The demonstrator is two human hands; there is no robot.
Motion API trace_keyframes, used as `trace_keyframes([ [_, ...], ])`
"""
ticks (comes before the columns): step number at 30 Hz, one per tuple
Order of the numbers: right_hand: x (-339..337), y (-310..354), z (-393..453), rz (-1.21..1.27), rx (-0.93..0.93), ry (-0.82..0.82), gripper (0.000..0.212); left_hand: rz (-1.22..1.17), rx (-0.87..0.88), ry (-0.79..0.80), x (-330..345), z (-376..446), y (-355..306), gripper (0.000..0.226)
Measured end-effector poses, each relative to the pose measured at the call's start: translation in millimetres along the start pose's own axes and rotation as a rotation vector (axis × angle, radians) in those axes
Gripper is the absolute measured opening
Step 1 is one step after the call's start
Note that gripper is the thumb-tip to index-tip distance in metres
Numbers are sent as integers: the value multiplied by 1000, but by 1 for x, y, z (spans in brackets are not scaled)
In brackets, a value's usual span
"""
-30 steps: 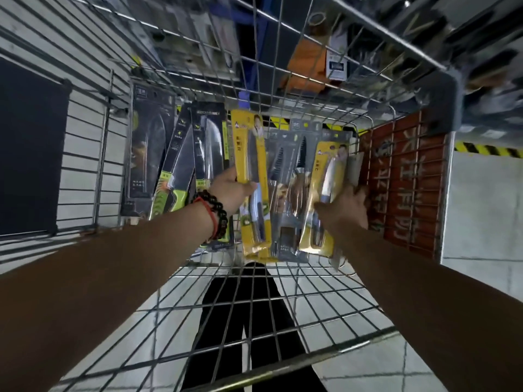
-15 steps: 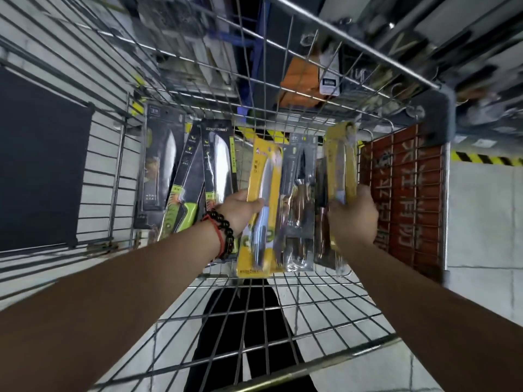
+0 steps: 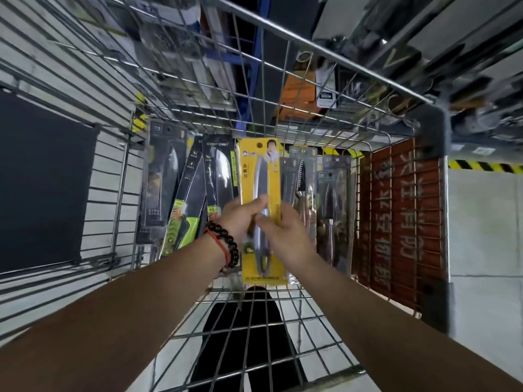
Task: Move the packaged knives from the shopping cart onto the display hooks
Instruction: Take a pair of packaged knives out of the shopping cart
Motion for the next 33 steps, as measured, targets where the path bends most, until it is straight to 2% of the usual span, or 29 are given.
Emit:
trace_keyframes([
  [2, -2, -10, 5, 16, 43, -33, 30, 19, 34, -58, -17, 1, -6, 51],
  [4, -6, -23, 10, -60, 85, -58, 42, 56, 23, -137, -36, -4, -12, 30],
  [6, 0, -30, 18, -524, 44, 37, 52, 60, 14, -165, -50, -7, -16, 34],
  [8, 22, -44, 29, -1061, -52, 228, 62, 73, 7, -175, -56, -9, -15, 46],
  [9, 31, -53, 35, -1243, -83, 309, 63, 83, -4, -177, -56, -10, -14, 48],
  [11, 43, -64, 45, -1506, -126, 418, 61, 105, -8, -166, -54, -12, -11, 38],
  [13, 45, -69, 48, -1666, -147, 469, 55, 115, -9, -140, -56, -10, -8, 24],
  [16, 36, -62, 47, -1737, -147, 453, 52, 139, -36, -119, -61, -11, -8, 39],
  [19, 28, -42, 43, -1748, -216, 330, 44, 134, -56, -114, -69, -11, -6, 75],
  [23, 5, -21, 41, -1773, -181, 226, 35, 174, -82, -102, -79, -9, -1, 93],
  [26, -17, -16, 40, -1776, -137, 219, 37, 200, -107, -95, -80, -9, 1, 85],
  [28, -27, -24, 38, -1779, -78, 274, 41, 209, -119, -70, -76, -9, 2, 78],
  [33, -38, -43, 32, -1793, 31, 268, 55, 187, -146, -45, -67, -6, 11, 90],
])
Point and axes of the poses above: each hand's wrist, its own z-axis towards the middle knuckle, its own x-axis out of the palm, y = z × x, the point moved 6 cm from there along z, towards the middle knuckle, and after that the axes turned 14 degrees about y, right-handed, at the moved point
